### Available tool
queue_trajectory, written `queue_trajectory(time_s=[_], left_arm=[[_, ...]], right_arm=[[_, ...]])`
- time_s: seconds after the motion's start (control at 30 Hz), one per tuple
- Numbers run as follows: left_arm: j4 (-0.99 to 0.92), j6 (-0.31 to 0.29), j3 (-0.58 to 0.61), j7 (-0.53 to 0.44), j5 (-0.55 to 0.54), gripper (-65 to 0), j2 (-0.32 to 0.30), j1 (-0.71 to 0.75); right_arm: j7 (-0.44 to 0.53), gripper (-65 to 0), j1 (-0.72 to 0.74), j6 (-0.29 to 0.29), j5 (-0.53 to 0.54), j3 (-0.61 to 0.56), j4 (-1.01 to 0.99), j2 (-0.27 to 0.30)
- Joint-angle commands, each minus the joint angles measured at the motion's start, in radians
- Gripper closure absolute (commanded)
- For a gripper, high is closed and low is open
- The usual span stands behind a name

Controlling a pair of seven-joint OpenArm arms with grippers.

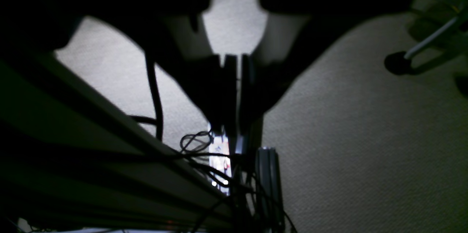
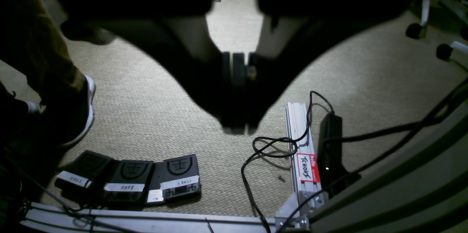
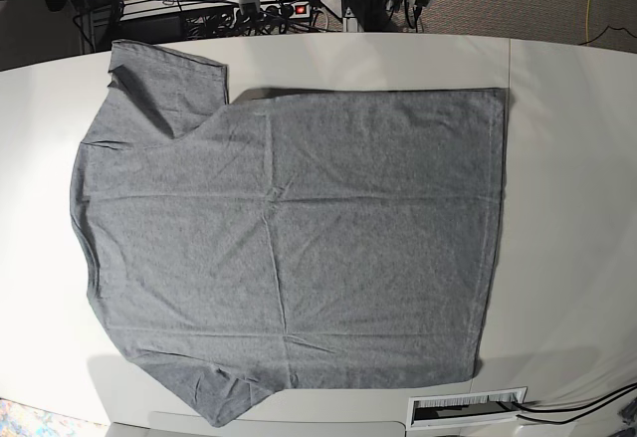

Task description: Fold the T-shirt properly

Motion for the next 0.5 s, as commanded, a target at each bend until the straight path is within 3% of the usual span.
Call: queue_trajectory(time_s=[0.0,0.47], left_arm=[[0.002,-0.005,0.005,0.005,0.008,0.0,0.002,0.015],[0.002,-0.004,0.005,0.005,0.008,0.0,0.002,0.015]], right_arm=[[-0.005,0.0,-0.005,-0.003,0.001,0.003,0.005,0.006],[-0.016,0.0,-0.005,-0.003,0.001,0.003,0.005,0.006]])
